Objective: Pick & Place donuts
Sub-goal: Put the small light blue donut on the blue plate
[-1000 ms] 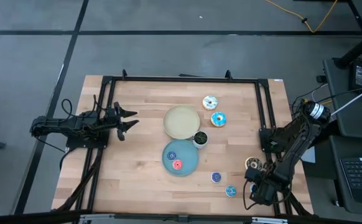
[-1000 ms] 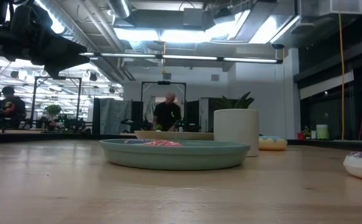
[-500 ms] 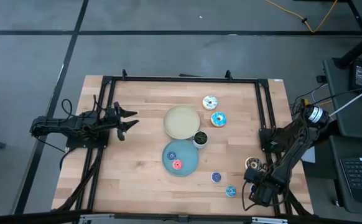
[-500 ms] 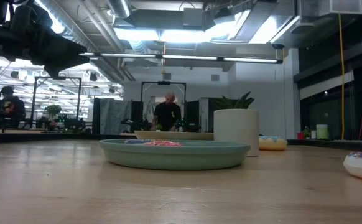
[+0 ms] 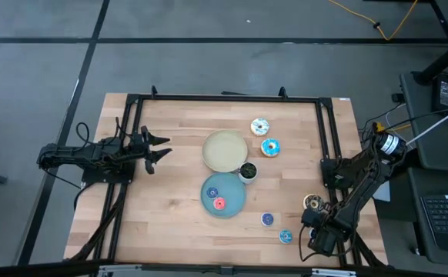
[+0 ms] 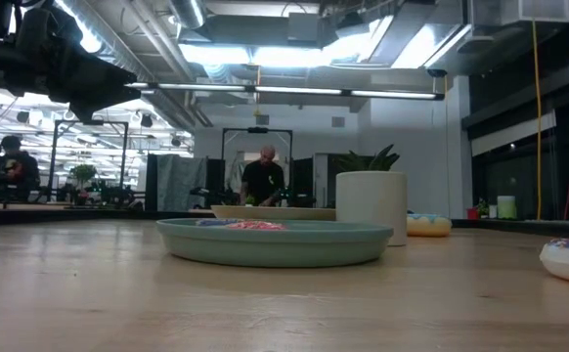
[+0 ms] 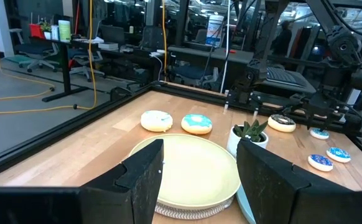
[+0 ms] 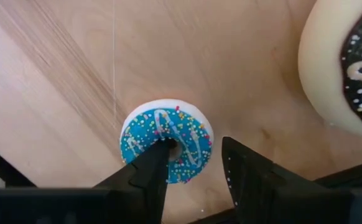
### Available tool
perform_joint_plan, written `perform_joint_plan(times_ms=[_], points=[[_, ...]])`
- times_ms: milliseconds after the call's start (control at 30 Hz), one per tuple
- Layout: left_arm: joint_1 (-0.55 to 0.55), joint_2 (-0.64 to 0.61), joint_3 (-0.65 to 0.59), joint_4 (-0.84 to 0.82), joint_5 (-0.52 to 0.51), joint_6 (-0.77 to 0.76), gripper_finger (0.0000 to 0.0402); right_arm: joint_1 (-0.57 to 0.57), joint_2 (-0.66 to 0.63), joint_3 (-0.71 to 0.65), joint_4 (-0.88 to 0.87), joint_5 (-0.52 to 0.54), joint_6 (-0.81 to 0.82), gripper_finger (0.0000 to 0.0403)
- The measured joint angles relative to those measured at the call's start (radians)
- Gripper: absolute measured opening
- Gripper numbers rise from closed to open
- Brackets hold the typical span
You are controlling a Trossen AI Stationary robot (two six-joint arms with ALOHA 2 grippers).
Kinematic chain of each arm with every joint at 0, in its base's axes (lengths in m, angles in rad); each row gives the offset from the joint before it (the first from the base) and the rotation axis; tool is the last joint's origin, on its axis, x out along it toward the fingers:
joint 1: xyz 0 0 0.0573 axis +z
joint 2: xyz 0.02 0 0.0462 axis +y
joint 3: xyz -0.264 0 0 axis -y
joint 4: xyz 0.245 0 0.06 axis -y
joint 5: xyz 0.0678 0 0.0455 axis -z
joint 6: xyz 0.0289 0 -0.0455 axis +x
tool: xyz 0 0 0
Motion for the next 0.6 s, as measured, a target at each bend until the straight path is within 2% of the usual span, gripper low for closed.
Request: perform_joint_plan(times_ms=[300,600], points=[[0.000,0.000,0.000,0.000,0.000,0.000,0.0196,0.000,0.000,0.002,0.001,-0.012,0.000,0.0083],[0.000,0.000,0.000,0.000,0.000,0.000,0.0196,-0.018,0.000,0.063,-0.007,-0.019,-0.042,0.0059]])
